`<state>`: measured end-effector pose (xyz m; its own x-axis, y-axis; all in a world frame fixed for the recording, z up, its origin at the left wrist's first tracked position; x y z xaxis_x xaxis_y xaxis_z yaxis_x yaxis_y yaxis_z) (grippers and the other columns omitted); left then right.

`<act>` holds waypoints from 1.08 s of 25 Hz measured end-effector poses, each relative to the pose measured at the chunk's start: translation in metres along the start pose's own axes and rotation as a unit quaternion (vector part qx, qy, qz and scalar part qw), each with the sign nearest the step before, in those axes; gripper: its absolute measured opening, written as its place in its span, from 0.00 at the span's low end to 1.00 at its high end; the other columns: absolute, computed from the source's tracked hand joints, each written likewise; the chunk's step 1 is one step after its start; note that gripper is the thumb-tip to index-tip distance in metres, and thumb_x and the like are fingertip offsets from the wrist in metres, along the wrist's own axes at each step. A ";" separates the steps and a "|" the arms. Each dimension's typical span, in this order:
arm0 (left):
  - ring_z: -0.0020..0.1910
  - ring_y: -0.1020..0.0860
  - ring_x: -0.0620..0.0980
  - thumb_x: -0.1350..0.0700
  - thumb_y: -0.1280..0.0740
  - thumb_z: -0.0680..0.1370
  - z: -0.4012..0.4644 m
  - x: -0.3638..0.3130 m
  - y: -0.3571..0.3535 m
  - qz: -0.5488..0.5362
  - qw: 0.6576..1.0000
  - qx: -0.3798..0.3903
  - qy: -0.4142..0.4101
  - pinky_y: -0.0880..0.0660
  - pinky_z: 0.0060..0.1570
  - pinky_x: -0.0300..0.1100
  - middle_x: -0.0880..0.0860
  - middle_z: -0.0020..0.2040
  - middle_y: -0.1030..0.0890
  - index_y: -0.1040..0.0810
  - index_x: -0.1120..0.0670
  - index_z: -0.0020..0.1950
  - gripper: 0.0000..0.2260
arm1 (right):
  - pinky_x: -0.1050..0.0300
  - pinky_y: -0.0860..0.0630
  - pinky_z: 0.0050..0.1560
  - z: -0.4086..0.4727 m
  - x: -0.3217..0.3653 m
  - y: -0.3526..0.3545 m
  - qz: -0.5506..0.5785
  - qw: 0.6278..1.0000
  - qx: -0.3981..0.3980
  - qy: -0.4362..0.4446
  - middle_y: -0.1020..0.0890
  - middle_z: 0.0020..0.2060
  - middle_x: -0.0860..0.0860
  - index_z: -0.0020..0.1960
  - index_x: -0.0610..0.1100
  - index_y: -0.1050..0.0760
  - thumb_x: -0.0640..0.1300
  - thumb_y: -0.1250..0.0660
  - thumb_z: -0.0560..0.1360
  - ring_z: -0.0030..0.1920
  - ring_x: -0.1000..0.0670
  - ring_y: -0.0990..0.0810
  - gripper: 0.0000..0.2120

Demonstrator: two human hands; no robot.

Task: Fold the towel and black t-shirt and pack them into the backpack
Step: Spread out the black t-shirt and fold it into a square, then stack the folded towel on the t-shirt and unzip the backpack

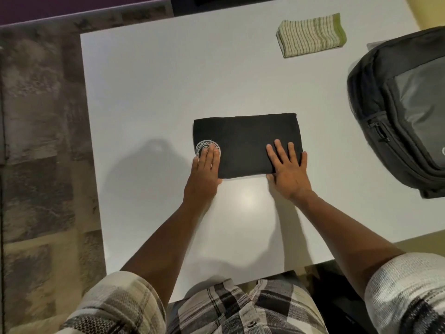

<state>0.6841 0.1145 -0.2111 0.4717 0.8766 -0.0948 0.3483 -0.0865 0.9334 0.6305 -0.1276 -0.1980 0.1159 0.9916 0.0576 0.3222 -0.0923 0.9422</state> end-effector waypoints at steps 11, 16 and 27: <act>0.81 0.51 0.52 0.47 0.50 0.84 0.006 -0.017 0.041 -0.134 0.987 -0.086 0.007 0.52 0.80 0.51 0.53 0.82 0.47 0.45 0.56 0.81 0.27 | 0.41 0.41 0.76 0.020 -0.046 0.043 0.197 0.972 -0.099 0.079 0.34 0.77 0.46 0.75 0.44 0.32 0.31 0.42 0.70 0.77 0.41 0.37 0.33; 0.81 0.50 0.54 0.49 0.42 0.84 0.092 -0.074 0.084 -0.153 0.981 -0.119 -0.009 0.51 0.80 0.53 0.55 0.82 0.46 0.43 0.56 0.81 0.27 | 0.47 0.34 0.73 0.077 -0.101 0.072 0.217 0.961 -0.165 0.042 0.27 0.71 0.41 0.72 0.39 0.28 0.43 0.46 0.78 0.71 0.40 0.28 0.24; 0.81 0.49 0.57 0.51 0.40 0.83 0.316 -0.131 0.151 -0.041 0.993 -0.086 -0.071 0.46 0.78 0.54 0.58 0.82 0.50 0.47 0.60 0.81 0.31 | 0.42 0.34 0.71 0.233 -0.212 0.118 0.086 0.995 -0.051 0.015 0.31 0.73 0.40 0.73 0.39 0.33 0.38 0.35 0.74 0.72 0.38 0.32 0.27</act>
<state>0.9307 -0.1634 -0.1675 0.5622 0.8002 -0.2089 0.2514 0.0752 0.9649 0.8625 -0.3694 -0.1763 0.1331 0.9641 0.2296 0.2022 -0.2532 0.9460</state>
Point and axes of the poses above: each hand's wrist, its own z-axis towards the middle knuckle, its own y-axis out of the back of the hand, x = y × z, the point moved 6 cm from there along z, towards the middle knuckle
